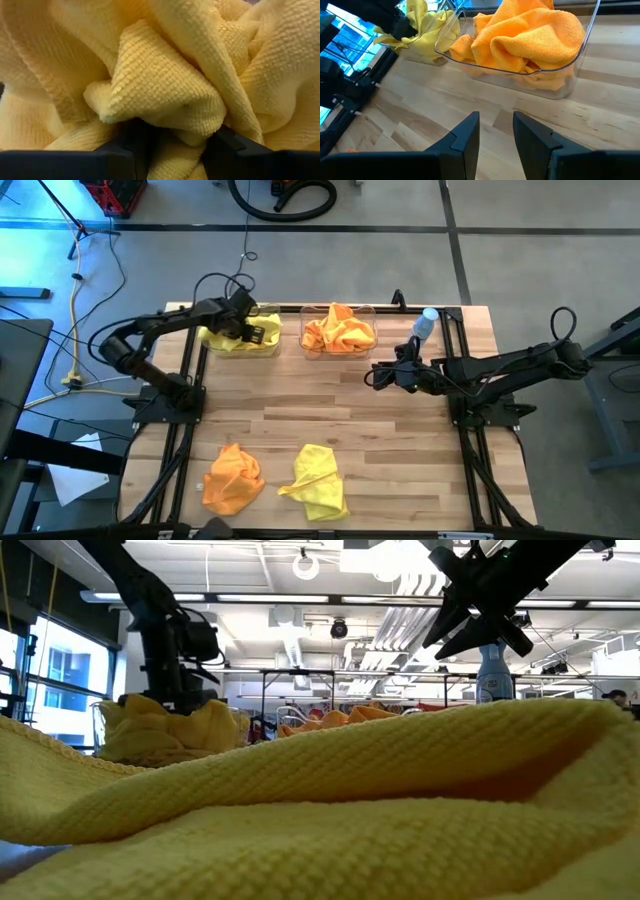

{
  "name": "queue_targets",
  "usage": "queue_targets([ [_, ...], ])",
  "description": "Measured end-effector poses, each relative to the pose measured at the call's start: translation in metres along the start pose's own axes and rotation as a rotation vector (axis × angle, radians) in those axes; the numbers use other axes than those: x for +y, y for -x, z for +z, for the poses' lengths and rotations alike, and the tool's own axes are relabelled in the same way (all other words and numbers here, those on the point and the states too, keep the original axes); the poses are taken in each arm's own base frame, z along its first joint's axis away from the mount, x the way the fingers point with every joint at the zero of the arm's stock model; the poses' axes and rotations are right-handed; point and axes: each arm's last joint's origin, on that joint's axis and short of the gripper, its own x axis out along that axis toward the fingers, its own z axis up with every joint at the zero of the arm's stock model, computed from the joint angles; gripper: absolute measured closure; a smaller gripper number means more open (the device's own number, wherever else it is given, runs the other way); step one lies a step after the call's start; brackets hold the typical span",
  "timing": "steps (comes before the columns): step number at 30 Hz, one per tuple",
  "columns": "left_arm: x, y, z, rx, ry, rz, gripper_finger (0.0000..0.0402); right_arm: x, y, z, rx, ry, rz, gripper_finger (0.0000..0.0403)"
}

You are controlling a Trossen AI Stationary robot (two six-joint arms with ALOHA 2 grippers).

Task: Sort microfiber towel by color & place in baskets
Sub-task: Put the yellow microfiber towel into the left transparent bin, then put the orange microfiber towel into the right transparent bin

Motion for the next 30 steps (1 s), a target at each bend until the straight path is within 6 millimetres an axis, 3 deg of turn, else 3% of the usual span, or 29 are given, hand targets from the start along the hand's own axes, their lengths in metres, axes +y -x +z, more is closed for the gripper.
queue_targets([
  [4,0.001,0.015,0.001,-0.015,0.010,-0.025,0.0271,0.000,0.000,0.000,0.000,0.022,0.000,0.0289],
  [14,0.010,0.094,0.002,-0.235,0.048,-0.071,0.0271,0.000,0.000,0.000,0.000,0.064,0.000,0.0289],
  [21,0.001,0.130,-0.029,-0.257,0.096,-0.153,0.0271,0.000,0.000,0.000,0.000,0.111,0.000,0.0289],
  [30,-0.044,0.149,-0.087,-0.158,0.140,-0.243,0.0271,0.002,0.000,-0.003,0.112,0.229,0.080,0.0289],
])
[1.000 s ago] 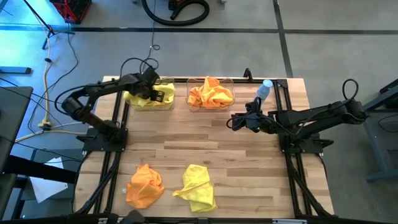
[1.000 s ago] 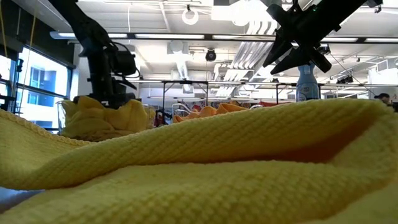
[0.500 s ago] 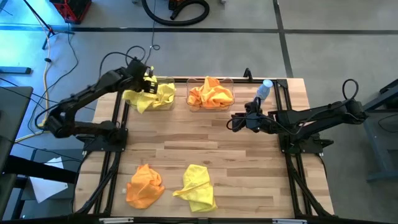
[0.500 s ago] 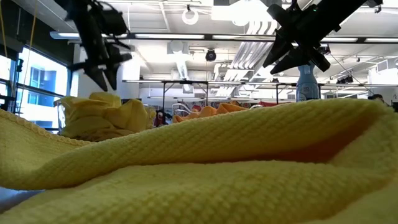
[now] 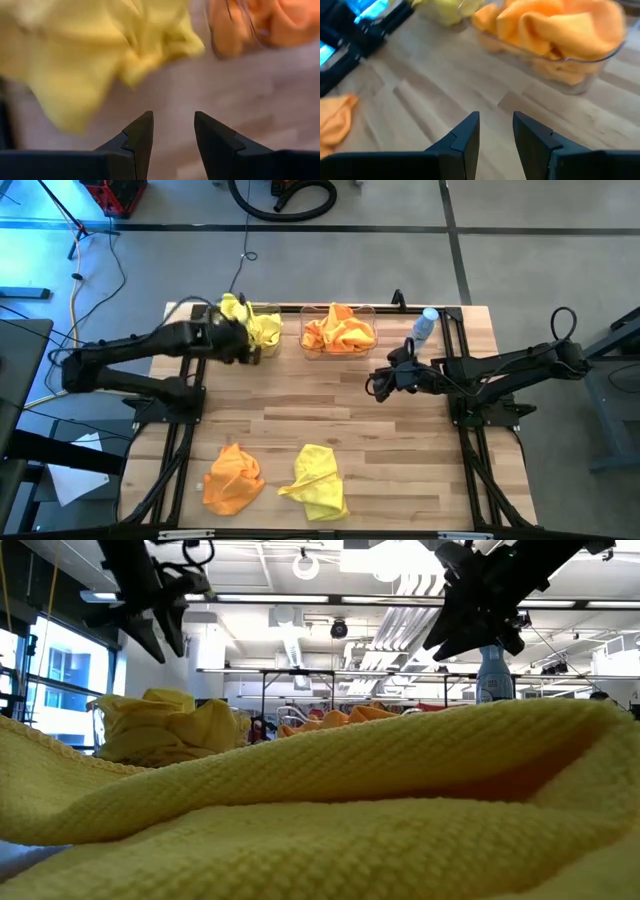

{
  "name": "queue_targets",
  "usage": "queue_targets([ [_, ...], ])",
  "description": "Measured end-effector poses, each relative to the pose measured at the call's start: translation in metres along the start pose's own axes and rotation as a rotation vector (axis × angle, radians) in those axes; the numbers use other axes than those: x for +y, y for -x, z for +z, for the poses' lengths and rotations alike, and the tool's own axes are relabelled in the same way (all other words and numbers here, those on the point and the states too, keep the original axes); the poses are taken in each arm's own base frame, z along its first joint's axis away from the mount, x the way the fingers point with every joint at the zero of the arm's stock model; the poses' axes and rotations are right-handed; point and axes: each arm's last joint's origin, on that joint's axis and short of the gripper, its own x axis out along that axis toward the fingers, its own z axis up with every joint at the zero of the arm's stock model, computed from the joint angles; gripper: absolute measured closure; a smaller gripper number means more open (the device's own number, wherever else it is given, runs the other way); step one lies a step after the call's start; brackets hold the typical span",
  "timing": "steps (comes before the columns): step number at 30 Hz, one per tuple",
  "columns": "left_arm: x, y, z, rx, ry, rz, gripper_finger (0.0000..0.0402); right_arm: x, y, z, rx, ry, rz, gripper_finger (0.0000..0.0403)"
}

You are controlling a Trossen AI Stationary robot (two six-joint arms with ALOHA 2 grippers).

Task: Sort microfiber towel by color & place in baskets
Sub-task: Put the orange microfiber towel into the right transparent bin

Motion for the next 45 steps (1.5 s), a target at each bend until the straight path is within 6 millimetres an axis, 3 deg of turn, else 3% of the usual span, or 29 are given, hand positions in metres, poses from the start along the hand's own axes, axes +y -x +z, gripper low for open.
queue_targets([
  [14,-0.031,0.028,-0.129,0.335,0.113,0.040,0.0271,0.001,0.000,-0.001,0.034,0.175,0.034,0.0289],
  [22,-0.038,0.024,-0.205,0.564,0.108,0.246,0.0271,0.000,0.000,-0.002,0.043,0.200,0.029,0.0289],
  [29,-0.053,0.011,-0.260,0.673,0.020,0.188,0.0271,-0.002,0.000,-0.004,0.061,0.211,0.013,0.0289],
  [40,-0.053,-0.049,-0.310,0.615,-0.170,0.338,0.0274,-0.002,0.000,-0.004,0.065,0.221,0.008,0.0289],
  [45,-0.061,-0.055,-0.311,0.740,-0.171,0.332,0.0330,-0.003,0.000,-0.004,0.065,0.239,0.005,0.0289],
])
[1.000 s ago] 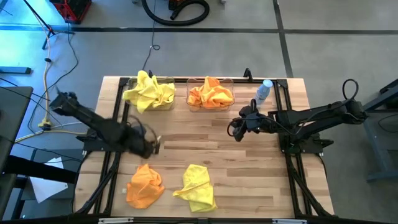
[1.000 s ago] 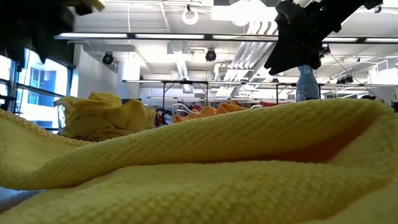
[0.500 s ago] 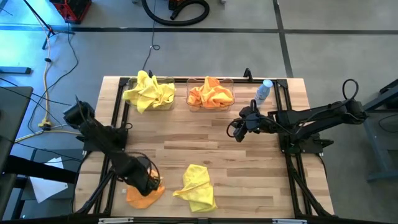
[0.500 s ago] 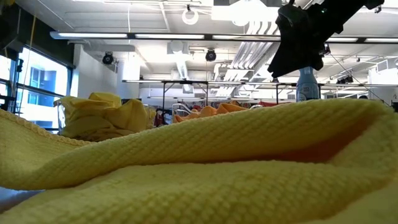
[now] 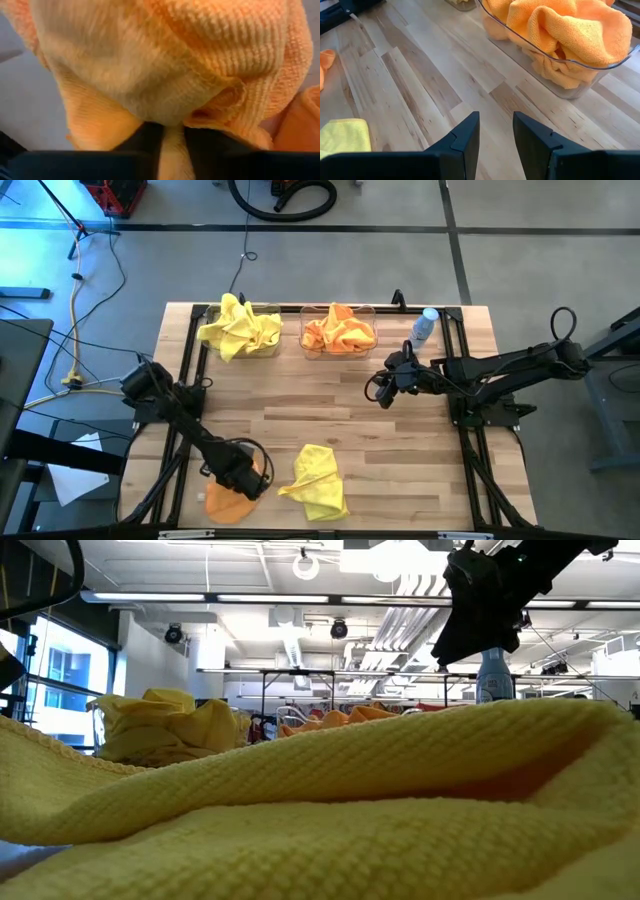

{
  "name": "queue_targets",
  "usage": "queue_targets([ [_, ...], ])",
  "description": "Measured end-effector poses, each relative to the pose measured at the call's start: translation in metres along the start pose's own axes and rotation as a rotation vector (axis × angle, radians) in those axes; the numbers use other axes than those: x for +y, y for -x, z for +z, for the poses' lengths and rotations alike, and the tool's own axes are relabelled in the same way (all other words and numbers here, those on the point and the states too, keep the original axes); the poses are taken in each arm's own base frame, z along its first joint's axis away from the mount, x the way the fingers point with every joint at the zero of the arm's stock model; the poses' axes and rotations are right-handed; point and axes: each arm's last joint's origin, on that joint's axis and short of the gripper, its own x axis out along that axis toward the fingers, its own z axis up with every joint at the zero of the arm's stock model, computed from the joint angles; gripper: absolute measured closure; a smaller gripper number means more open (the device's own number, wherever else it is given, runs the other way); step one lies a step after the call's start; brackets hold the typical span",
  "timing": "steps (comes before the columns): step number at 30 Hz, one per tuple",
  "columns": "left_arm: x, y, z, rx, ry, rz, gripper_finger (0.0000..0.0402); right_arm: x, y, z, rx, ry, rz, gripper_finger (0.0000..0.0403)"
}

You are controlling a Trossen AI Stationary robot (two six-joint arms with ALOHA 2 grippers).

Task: Sort microfiber towel by color & place in baskets
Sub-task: Put the orange microfiber towel into the right transparent bin

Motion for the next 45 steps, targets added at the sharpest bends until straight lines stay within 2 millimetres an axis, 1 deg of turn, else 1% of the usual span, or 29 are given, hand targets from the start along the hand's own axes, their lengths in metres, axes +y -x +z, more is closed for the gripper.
queue_targets([
  [2,0.002,0.004,0.001,-0.010,-0.010,-0.005,0.0373,0.000,0.000,0.000,0.000,-0.002,0.000,0.0289],
  [4,0.006,0.013,0.003,-0.034,-0.009,-0.020,0.0391,0.000,0.000,0.000,0.000,-0.003,0.000,0.0289],
  [7,0.014,0.029,0.009,-0.147,0.001,-0.060,0.0392,0.000,0.000,0.000,-0.002,-0.006,0.002,0.0289],
  [8,0.015,0.037,0.011,-0.177,0.010,-0.096,0.0395,0.001,0.000,0.000,-0.004,-0.007,0.004,0.0289],
  [11,0.022,0.067,0.015,-0.255,0.038,-0.226,0.0398,0.002,0.000,0.003,-0.028,-0.023,0.019,0.0289],
  [16,0.037,0.114,0.031,-0.423,0.004,-0.430,0.0400,0.008,0.001,0.011,-0.107,-0.029,0.078,0.0289],
  [19,0.045,0.136,0.047,-0.498,-0.028,-0.487,0.0401,0.015,0.001,0.018,-0.163,0.034,0.158,0.0289],
  [21,0.049,0.147,0.061,-0.523,-0.042,-0.501,0.0401,0.019,0.000,0.022,-0.197,0.039,0.213,0.0289],
  [26,0.052,0.167,0.102,-0.551,-0.111,-0.466,0.0401,0.027,-0.009,0.029,-0.261,0.051,0.278,0.0289],
  [29,0.052,0.185,0.126,-0.574,-0.189,-0.465,0.0401,0.032,-0.017,0.034,-0.287,0.069,0.360,0.0287],
  [31,0.054,0.198,0.141,-0.617,-0.234,-0.472,0.0401,0.037,-0.022,0.043,-0.299,0.091,0.376,0.0279],
  [34,0.059,0.221,0.162,-0.670,-0.303,-0.513,0.0402,0.043,-0.030,0.059,-0.324,0.132,0.350,0.0260],
  [38,0.071,0.243,0.186,-0.728,-0.359,-0.529,0.0401,0.052,-0.045,0.086,-0.345,0.187,0.294,0.0226],
  [41,0.081,0.259,0.199,-0.761,-0.397,-0.554,0.0401,0.057,-0.057,0.105,-0.334,0.227,0.256,0.0202],
  [45,0.090,0.273,0.209,-0.797,-0.454,-0.575,0.0401,0.068,-0.074,0.127,-0.340,0.263,0.230,0.0175],
])
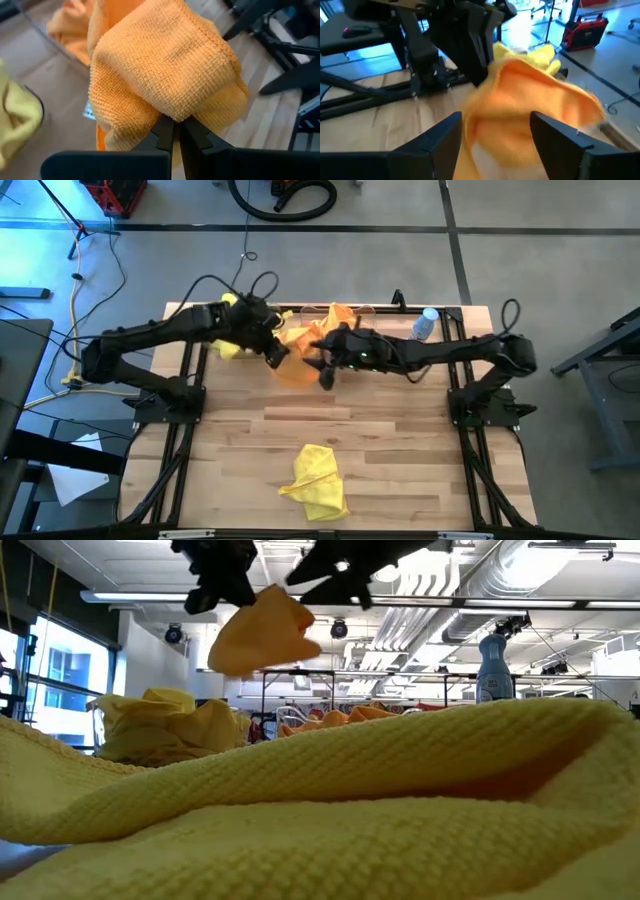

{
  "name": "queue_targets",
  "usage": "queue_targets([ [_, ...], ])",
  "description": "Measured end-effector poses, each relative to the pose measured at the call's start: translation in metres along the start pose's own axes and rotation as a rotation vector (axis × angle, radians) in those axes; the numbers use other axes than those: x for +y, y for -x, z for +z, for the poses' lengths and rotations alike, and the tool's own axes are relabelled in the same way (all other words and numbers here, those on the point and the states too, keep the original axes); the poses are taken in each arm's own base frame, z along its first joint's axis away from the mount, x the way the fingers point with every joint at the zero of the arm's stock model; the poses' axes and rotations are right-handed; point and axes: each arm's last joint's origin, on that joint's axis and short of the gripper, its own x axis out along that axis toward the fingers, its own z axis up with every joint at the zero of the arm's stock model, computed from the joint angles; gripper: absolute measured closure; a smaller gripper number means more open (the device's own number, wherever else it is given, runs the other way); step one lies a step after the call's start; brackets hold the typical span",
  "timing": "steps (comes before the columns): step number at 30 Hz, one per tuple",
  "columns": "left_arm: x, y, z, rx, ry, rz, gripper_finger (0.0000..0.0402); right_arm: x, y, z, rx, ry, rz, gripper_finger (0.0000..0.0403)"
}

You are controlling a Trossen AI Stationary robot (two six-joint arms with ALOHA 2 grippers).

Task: Sort microfiber towel by color & place in baskets
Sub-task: Put the orange microfiber towel into the right transparent bin

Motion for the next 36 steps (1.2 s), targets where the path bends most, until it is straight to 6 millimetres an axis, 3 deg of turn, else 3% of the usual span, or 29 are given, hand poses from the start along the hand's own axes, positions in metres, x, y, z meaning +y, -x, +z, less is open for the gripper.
queue_targets([
  [8,0.002,0.011,0.015,-0.032,-0.096,-0.107,0.0401,0.008,-0.049,0.019,0.034,0.068,-0.055,0.0146],
  [15,0.003,0.013,0.018,-0.047,-0.189,-0.103,0.0399,0.011,-0.073,0.024,0.144,0.055,-0.135,0.0158],
  [19,0.002,0.013,0.018,-0.054,-0.238,-0.105,0.0381,0.011,-0.072,0.027,0.161,0.063,-0.160,0.0219],
  [26,0.003,0.014,0.018,-0.060,-0.282,-0.094,0.0319,0.005,-0.065,0.026,0.218,0.001,-0.182,0.0383],
  [32,0.007,0.026,0.017,-0.084,-0.369,-0.082,0.0275,-0.004,-0.045,0.020,0.343,-0.105,-0.354,0.0360],
  [36,0.012,0.041,0.003,-0.118,-0.422,-0.080,0.0271,-0.012,-0.025,0.021,0.402,-0.139,-0.487,0.0380],
])
